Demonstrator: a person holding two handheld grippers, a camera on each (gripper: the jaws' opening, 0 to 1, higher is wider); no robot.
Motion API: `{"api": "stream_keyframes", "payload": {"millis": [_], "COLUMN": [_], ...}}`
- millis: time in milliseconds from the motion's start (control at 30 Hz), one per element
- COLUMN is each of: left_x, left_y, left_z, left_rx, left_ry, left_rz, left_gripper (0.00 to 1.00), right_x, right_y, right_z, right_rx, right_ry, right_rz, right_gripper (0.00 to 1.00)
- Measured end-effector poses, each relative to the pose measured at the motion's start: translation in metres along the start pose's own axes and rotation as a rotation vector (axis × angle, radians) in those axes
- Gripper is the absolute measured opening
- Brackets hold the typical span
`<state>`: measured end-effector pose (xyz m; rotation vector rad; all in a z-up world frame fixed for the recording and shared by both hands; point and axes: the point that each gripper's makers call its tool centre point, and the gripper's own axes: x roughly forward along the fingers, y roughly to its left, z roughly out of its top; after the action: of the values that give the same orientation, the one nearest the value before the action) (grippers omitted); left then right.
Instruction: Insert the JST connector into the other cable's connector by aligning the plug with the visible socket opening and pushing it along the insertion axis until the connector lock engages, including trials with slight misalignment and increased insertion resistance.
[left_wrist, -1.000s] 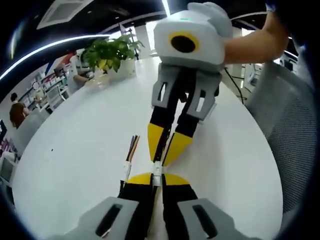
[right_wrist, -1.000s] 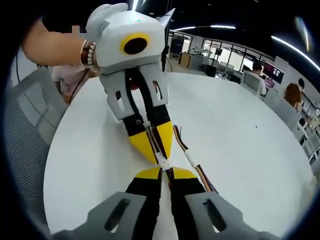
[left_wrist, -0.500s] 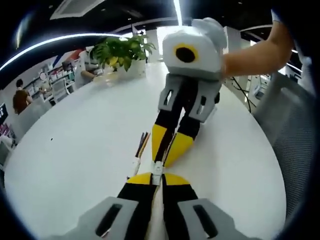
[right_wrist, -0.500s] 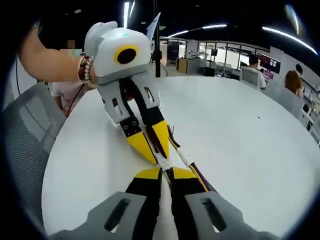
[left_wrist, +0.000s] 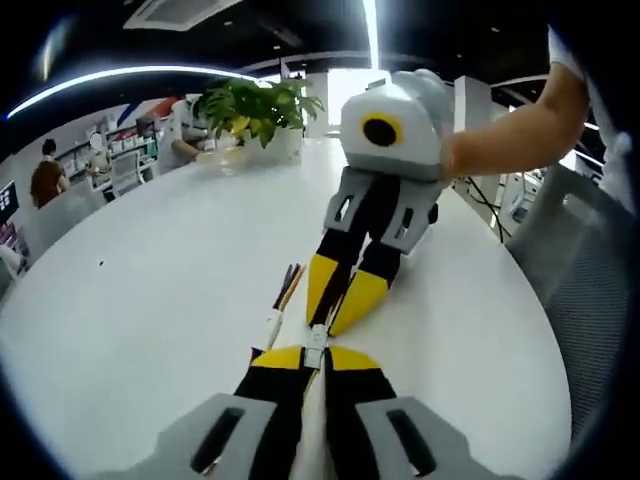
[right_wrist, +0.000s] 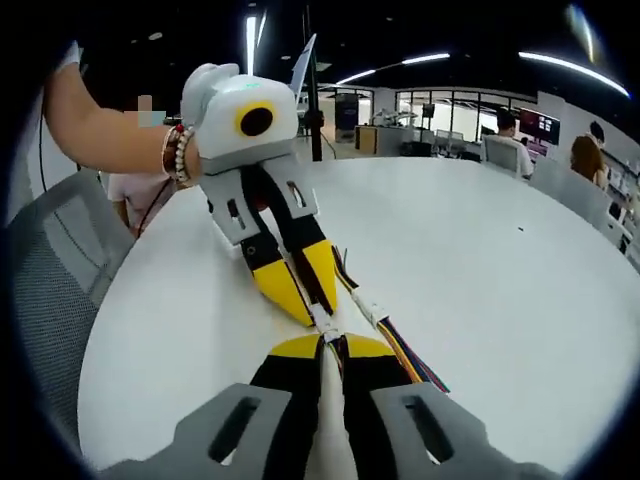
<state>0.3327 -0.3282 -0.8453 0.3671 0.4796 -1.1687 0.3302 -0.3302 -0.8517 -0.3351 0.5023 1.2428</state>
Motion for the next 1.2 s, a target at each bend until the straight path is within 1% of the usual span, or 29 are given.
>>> {"api": "stream_keyframes", "payload": {"millis": [67, 133, 167, 233, 333, 433, 467, 500, 533, 567, 600, 633, 700, 767, 833, 900, 967, 1000, 1033, 1067, 1133, 1200], "left_x": [-0.003, -0.008, -0.012, -0.017, -0.028, -0.043, -0.051, -0.053, -0.06, -0.064, -0.072, -0.076, -0.089, -0.103, -0.117, -0.129, -0.145, -0.155, -0.162, -0.172, -0.191, -0.206], "left_y": [0.001, -0.001, -0.001, -0.001, -0.003, -0.006, -0.01, -0.013, -0.023, -0.035, -0.05, -0.056, -0.059, -0.058, -0.061, -0.064, -0.069, -0.072, -0.073, -0.074, -0.078, -0.083], "left_z": [-0.003, -0.003, -0.002, -0.001, 0.006, 0.017, 0.024, 0.027, 0.036, 0.041, 0.047, 0.049, 0.049, 0.05, 0.053, 0.057, 0.062, 0.063, 0.062, 0.06, 0.056, 0.051], "left_rx": [0.025, 0.023, 0.017, 0.008, 0.007, -0.017, -0.054, -0.066, -0.115, -0.142, -0.174, -0.193, -0.254, -0.305, -0.318, -0.308, -0.294, -0.275, -0.265, -0.246, -0.233, -0.251], "left_ry": [0.03, 0.032, 0.032, 0.031, 0.024, 0.005, -0.031, -0.049, -0.104, -0.14, -0.182, -0.197, -0.231, -0.267, -0.274, -0.283, -0.295, -0.293, -0.284, -0.268, -0.261, -0.278], "left_rz": [0.017, 0.016, 0.019, 0.028, 0.051, 0.089, 0.114, 0.118, 0.11, 0.072, 0.037, 0.043, 0.079, 0.13, 0.173, 0.205, 0.233, 0.258, 0.281, 0.32, 0.376, 0.432], "left_gripper": [0.0, 0.0, 0.0, 0.0, 0.02, 0.04, 0.05, 0.06, 0.07, 0.07, 0.08, 0.11, 0.18, 0.19, 0.2, 0.22, 0.22, 0.22, 0.22, 0.22, 0.22, 0.23], "right_x": [-0.002, -0.006, -0.009, -0.013, -0.02, -0.03, -0.036, -0.04, -0.046, -0.05, -0.053, -0.056, -0.068, -0.082, -0.095, -0.107, -0.126, -0.133, -0.139, -0.149, -0.165, -0.178], "right_y": [-0.001, 0.0, 0.001, 0.002, 0.004, 0.007, 0.007, 0.004, 0.002, 0.007, 0.011, 0.014, 0.02, 0.018, 0.017, 0.017, 0.018, 0.019, 0.022, 0.023, 0.026, 0.031], "right_z": [-0.001, 0.002, 0.006, 0.011, 0.018, 0.024, 0.024, 0.019, 0.01, 0.003, -0.001, -0.003, -0.007, -0.007, -0.004, 0.004, 0.014, 0.016, 0.017, 0.018, 0.017, 0.015], "right_rx": [-0.003, 0.012, 0.02, 0.028, 0.019, 0.011, 0.019, 0.035, 0.057, 0.057, 0.062, 0.073, 0.101, 0.096, 0.122, 0.142, 0.166, 0.169, 0.161, 0.164, 0.187, 0.19], "right_ry": [0.01, 0.006, -0.011, -0.024, -0.024, -0.029, -0.02, 0.006, 0.047, 0.072, 0.075, 0.075, 0.077, 0.073, 0.064, 0.023, -0.037, -0.055, -0.065, -0.079, -0.105, -0.12], "right_rz": [-0.014, -0.016, -0.013, -0.015, -0.035, -0.058, -0.082, -0.124, -0.17, -0.16, -0.158, -0.161, -0.186, -0.24, -0.28, -0.31, -0.345, -0.356, -0.36, -0.378, -0.41, -0.427], "right_gripper": [0.05, 0.05, 0.05, 0.04, 0.09, 0.09, 0.09, 0.1, 0.1, 0.12, 0.14, 0.15, 0.15, 0.15, 0.17, 0.17, 0.17, 0.17, 0.17, 0.17, 0.17, 0.18]}}
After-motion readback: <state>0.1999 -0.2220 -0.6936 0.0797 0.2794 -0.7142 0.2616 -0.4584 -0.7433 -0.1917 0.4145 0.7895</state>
